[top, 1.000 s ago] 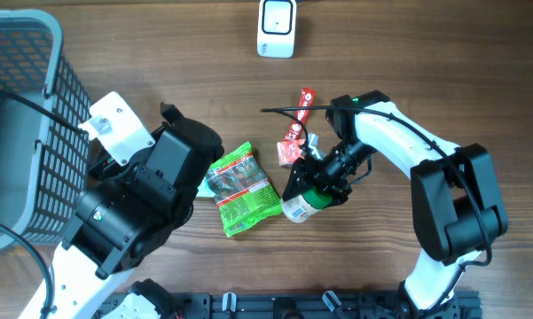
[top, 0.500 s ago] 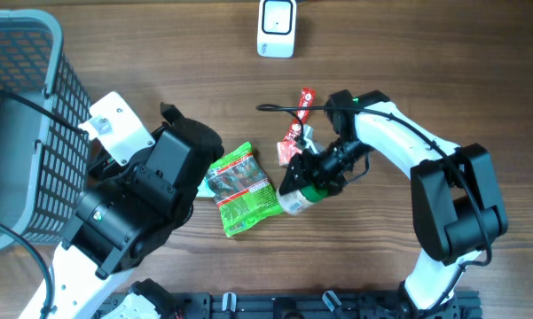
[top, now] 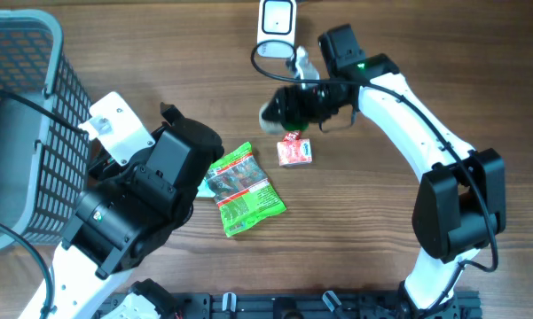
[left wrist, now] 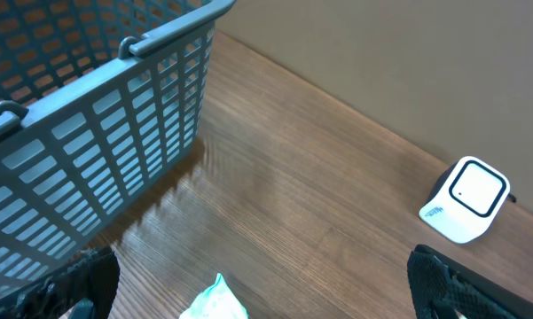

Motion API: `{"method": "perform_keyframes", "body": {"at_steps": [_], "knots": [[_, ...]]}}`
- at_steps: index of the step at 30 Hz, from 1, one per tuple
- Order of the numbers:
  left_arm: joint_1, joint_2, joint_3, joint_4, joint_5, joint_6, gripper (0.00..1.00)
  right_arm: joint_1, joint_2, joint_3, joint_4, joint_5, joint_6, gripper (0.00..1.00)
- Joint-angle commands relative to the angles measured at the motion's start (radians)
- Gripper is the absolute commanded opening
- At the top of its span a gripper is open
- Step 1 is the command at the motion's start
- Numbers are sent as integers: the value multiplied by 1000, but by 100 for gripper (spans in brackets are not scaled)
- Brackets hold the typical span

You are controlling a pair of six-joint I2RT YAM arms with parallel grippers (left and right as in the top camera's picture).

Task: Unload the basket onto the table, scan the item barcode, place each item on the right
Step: 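Lift the jar with the right gripper and carry it toward the scanner, then hold the jar label in front of the white scanner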

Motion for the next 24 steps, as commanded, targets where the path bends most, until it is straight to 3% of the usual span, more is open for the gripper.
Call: {"method": "perform_keyframes", "body": {"at_steps": [1, 9, 24], "knots": [[-6, 3, -3, -1, -23, -12, 100, -5, 5, 24, 154, 106, 98, 67], [-6, 3, -3, -1, -24, -12, 100, -5, 5, 24, 426, 425, 99, 66], [-6, 3, -3, -1, -23, -12, 100, -3, 129, 24, 892, 672, 97, 66]]}}
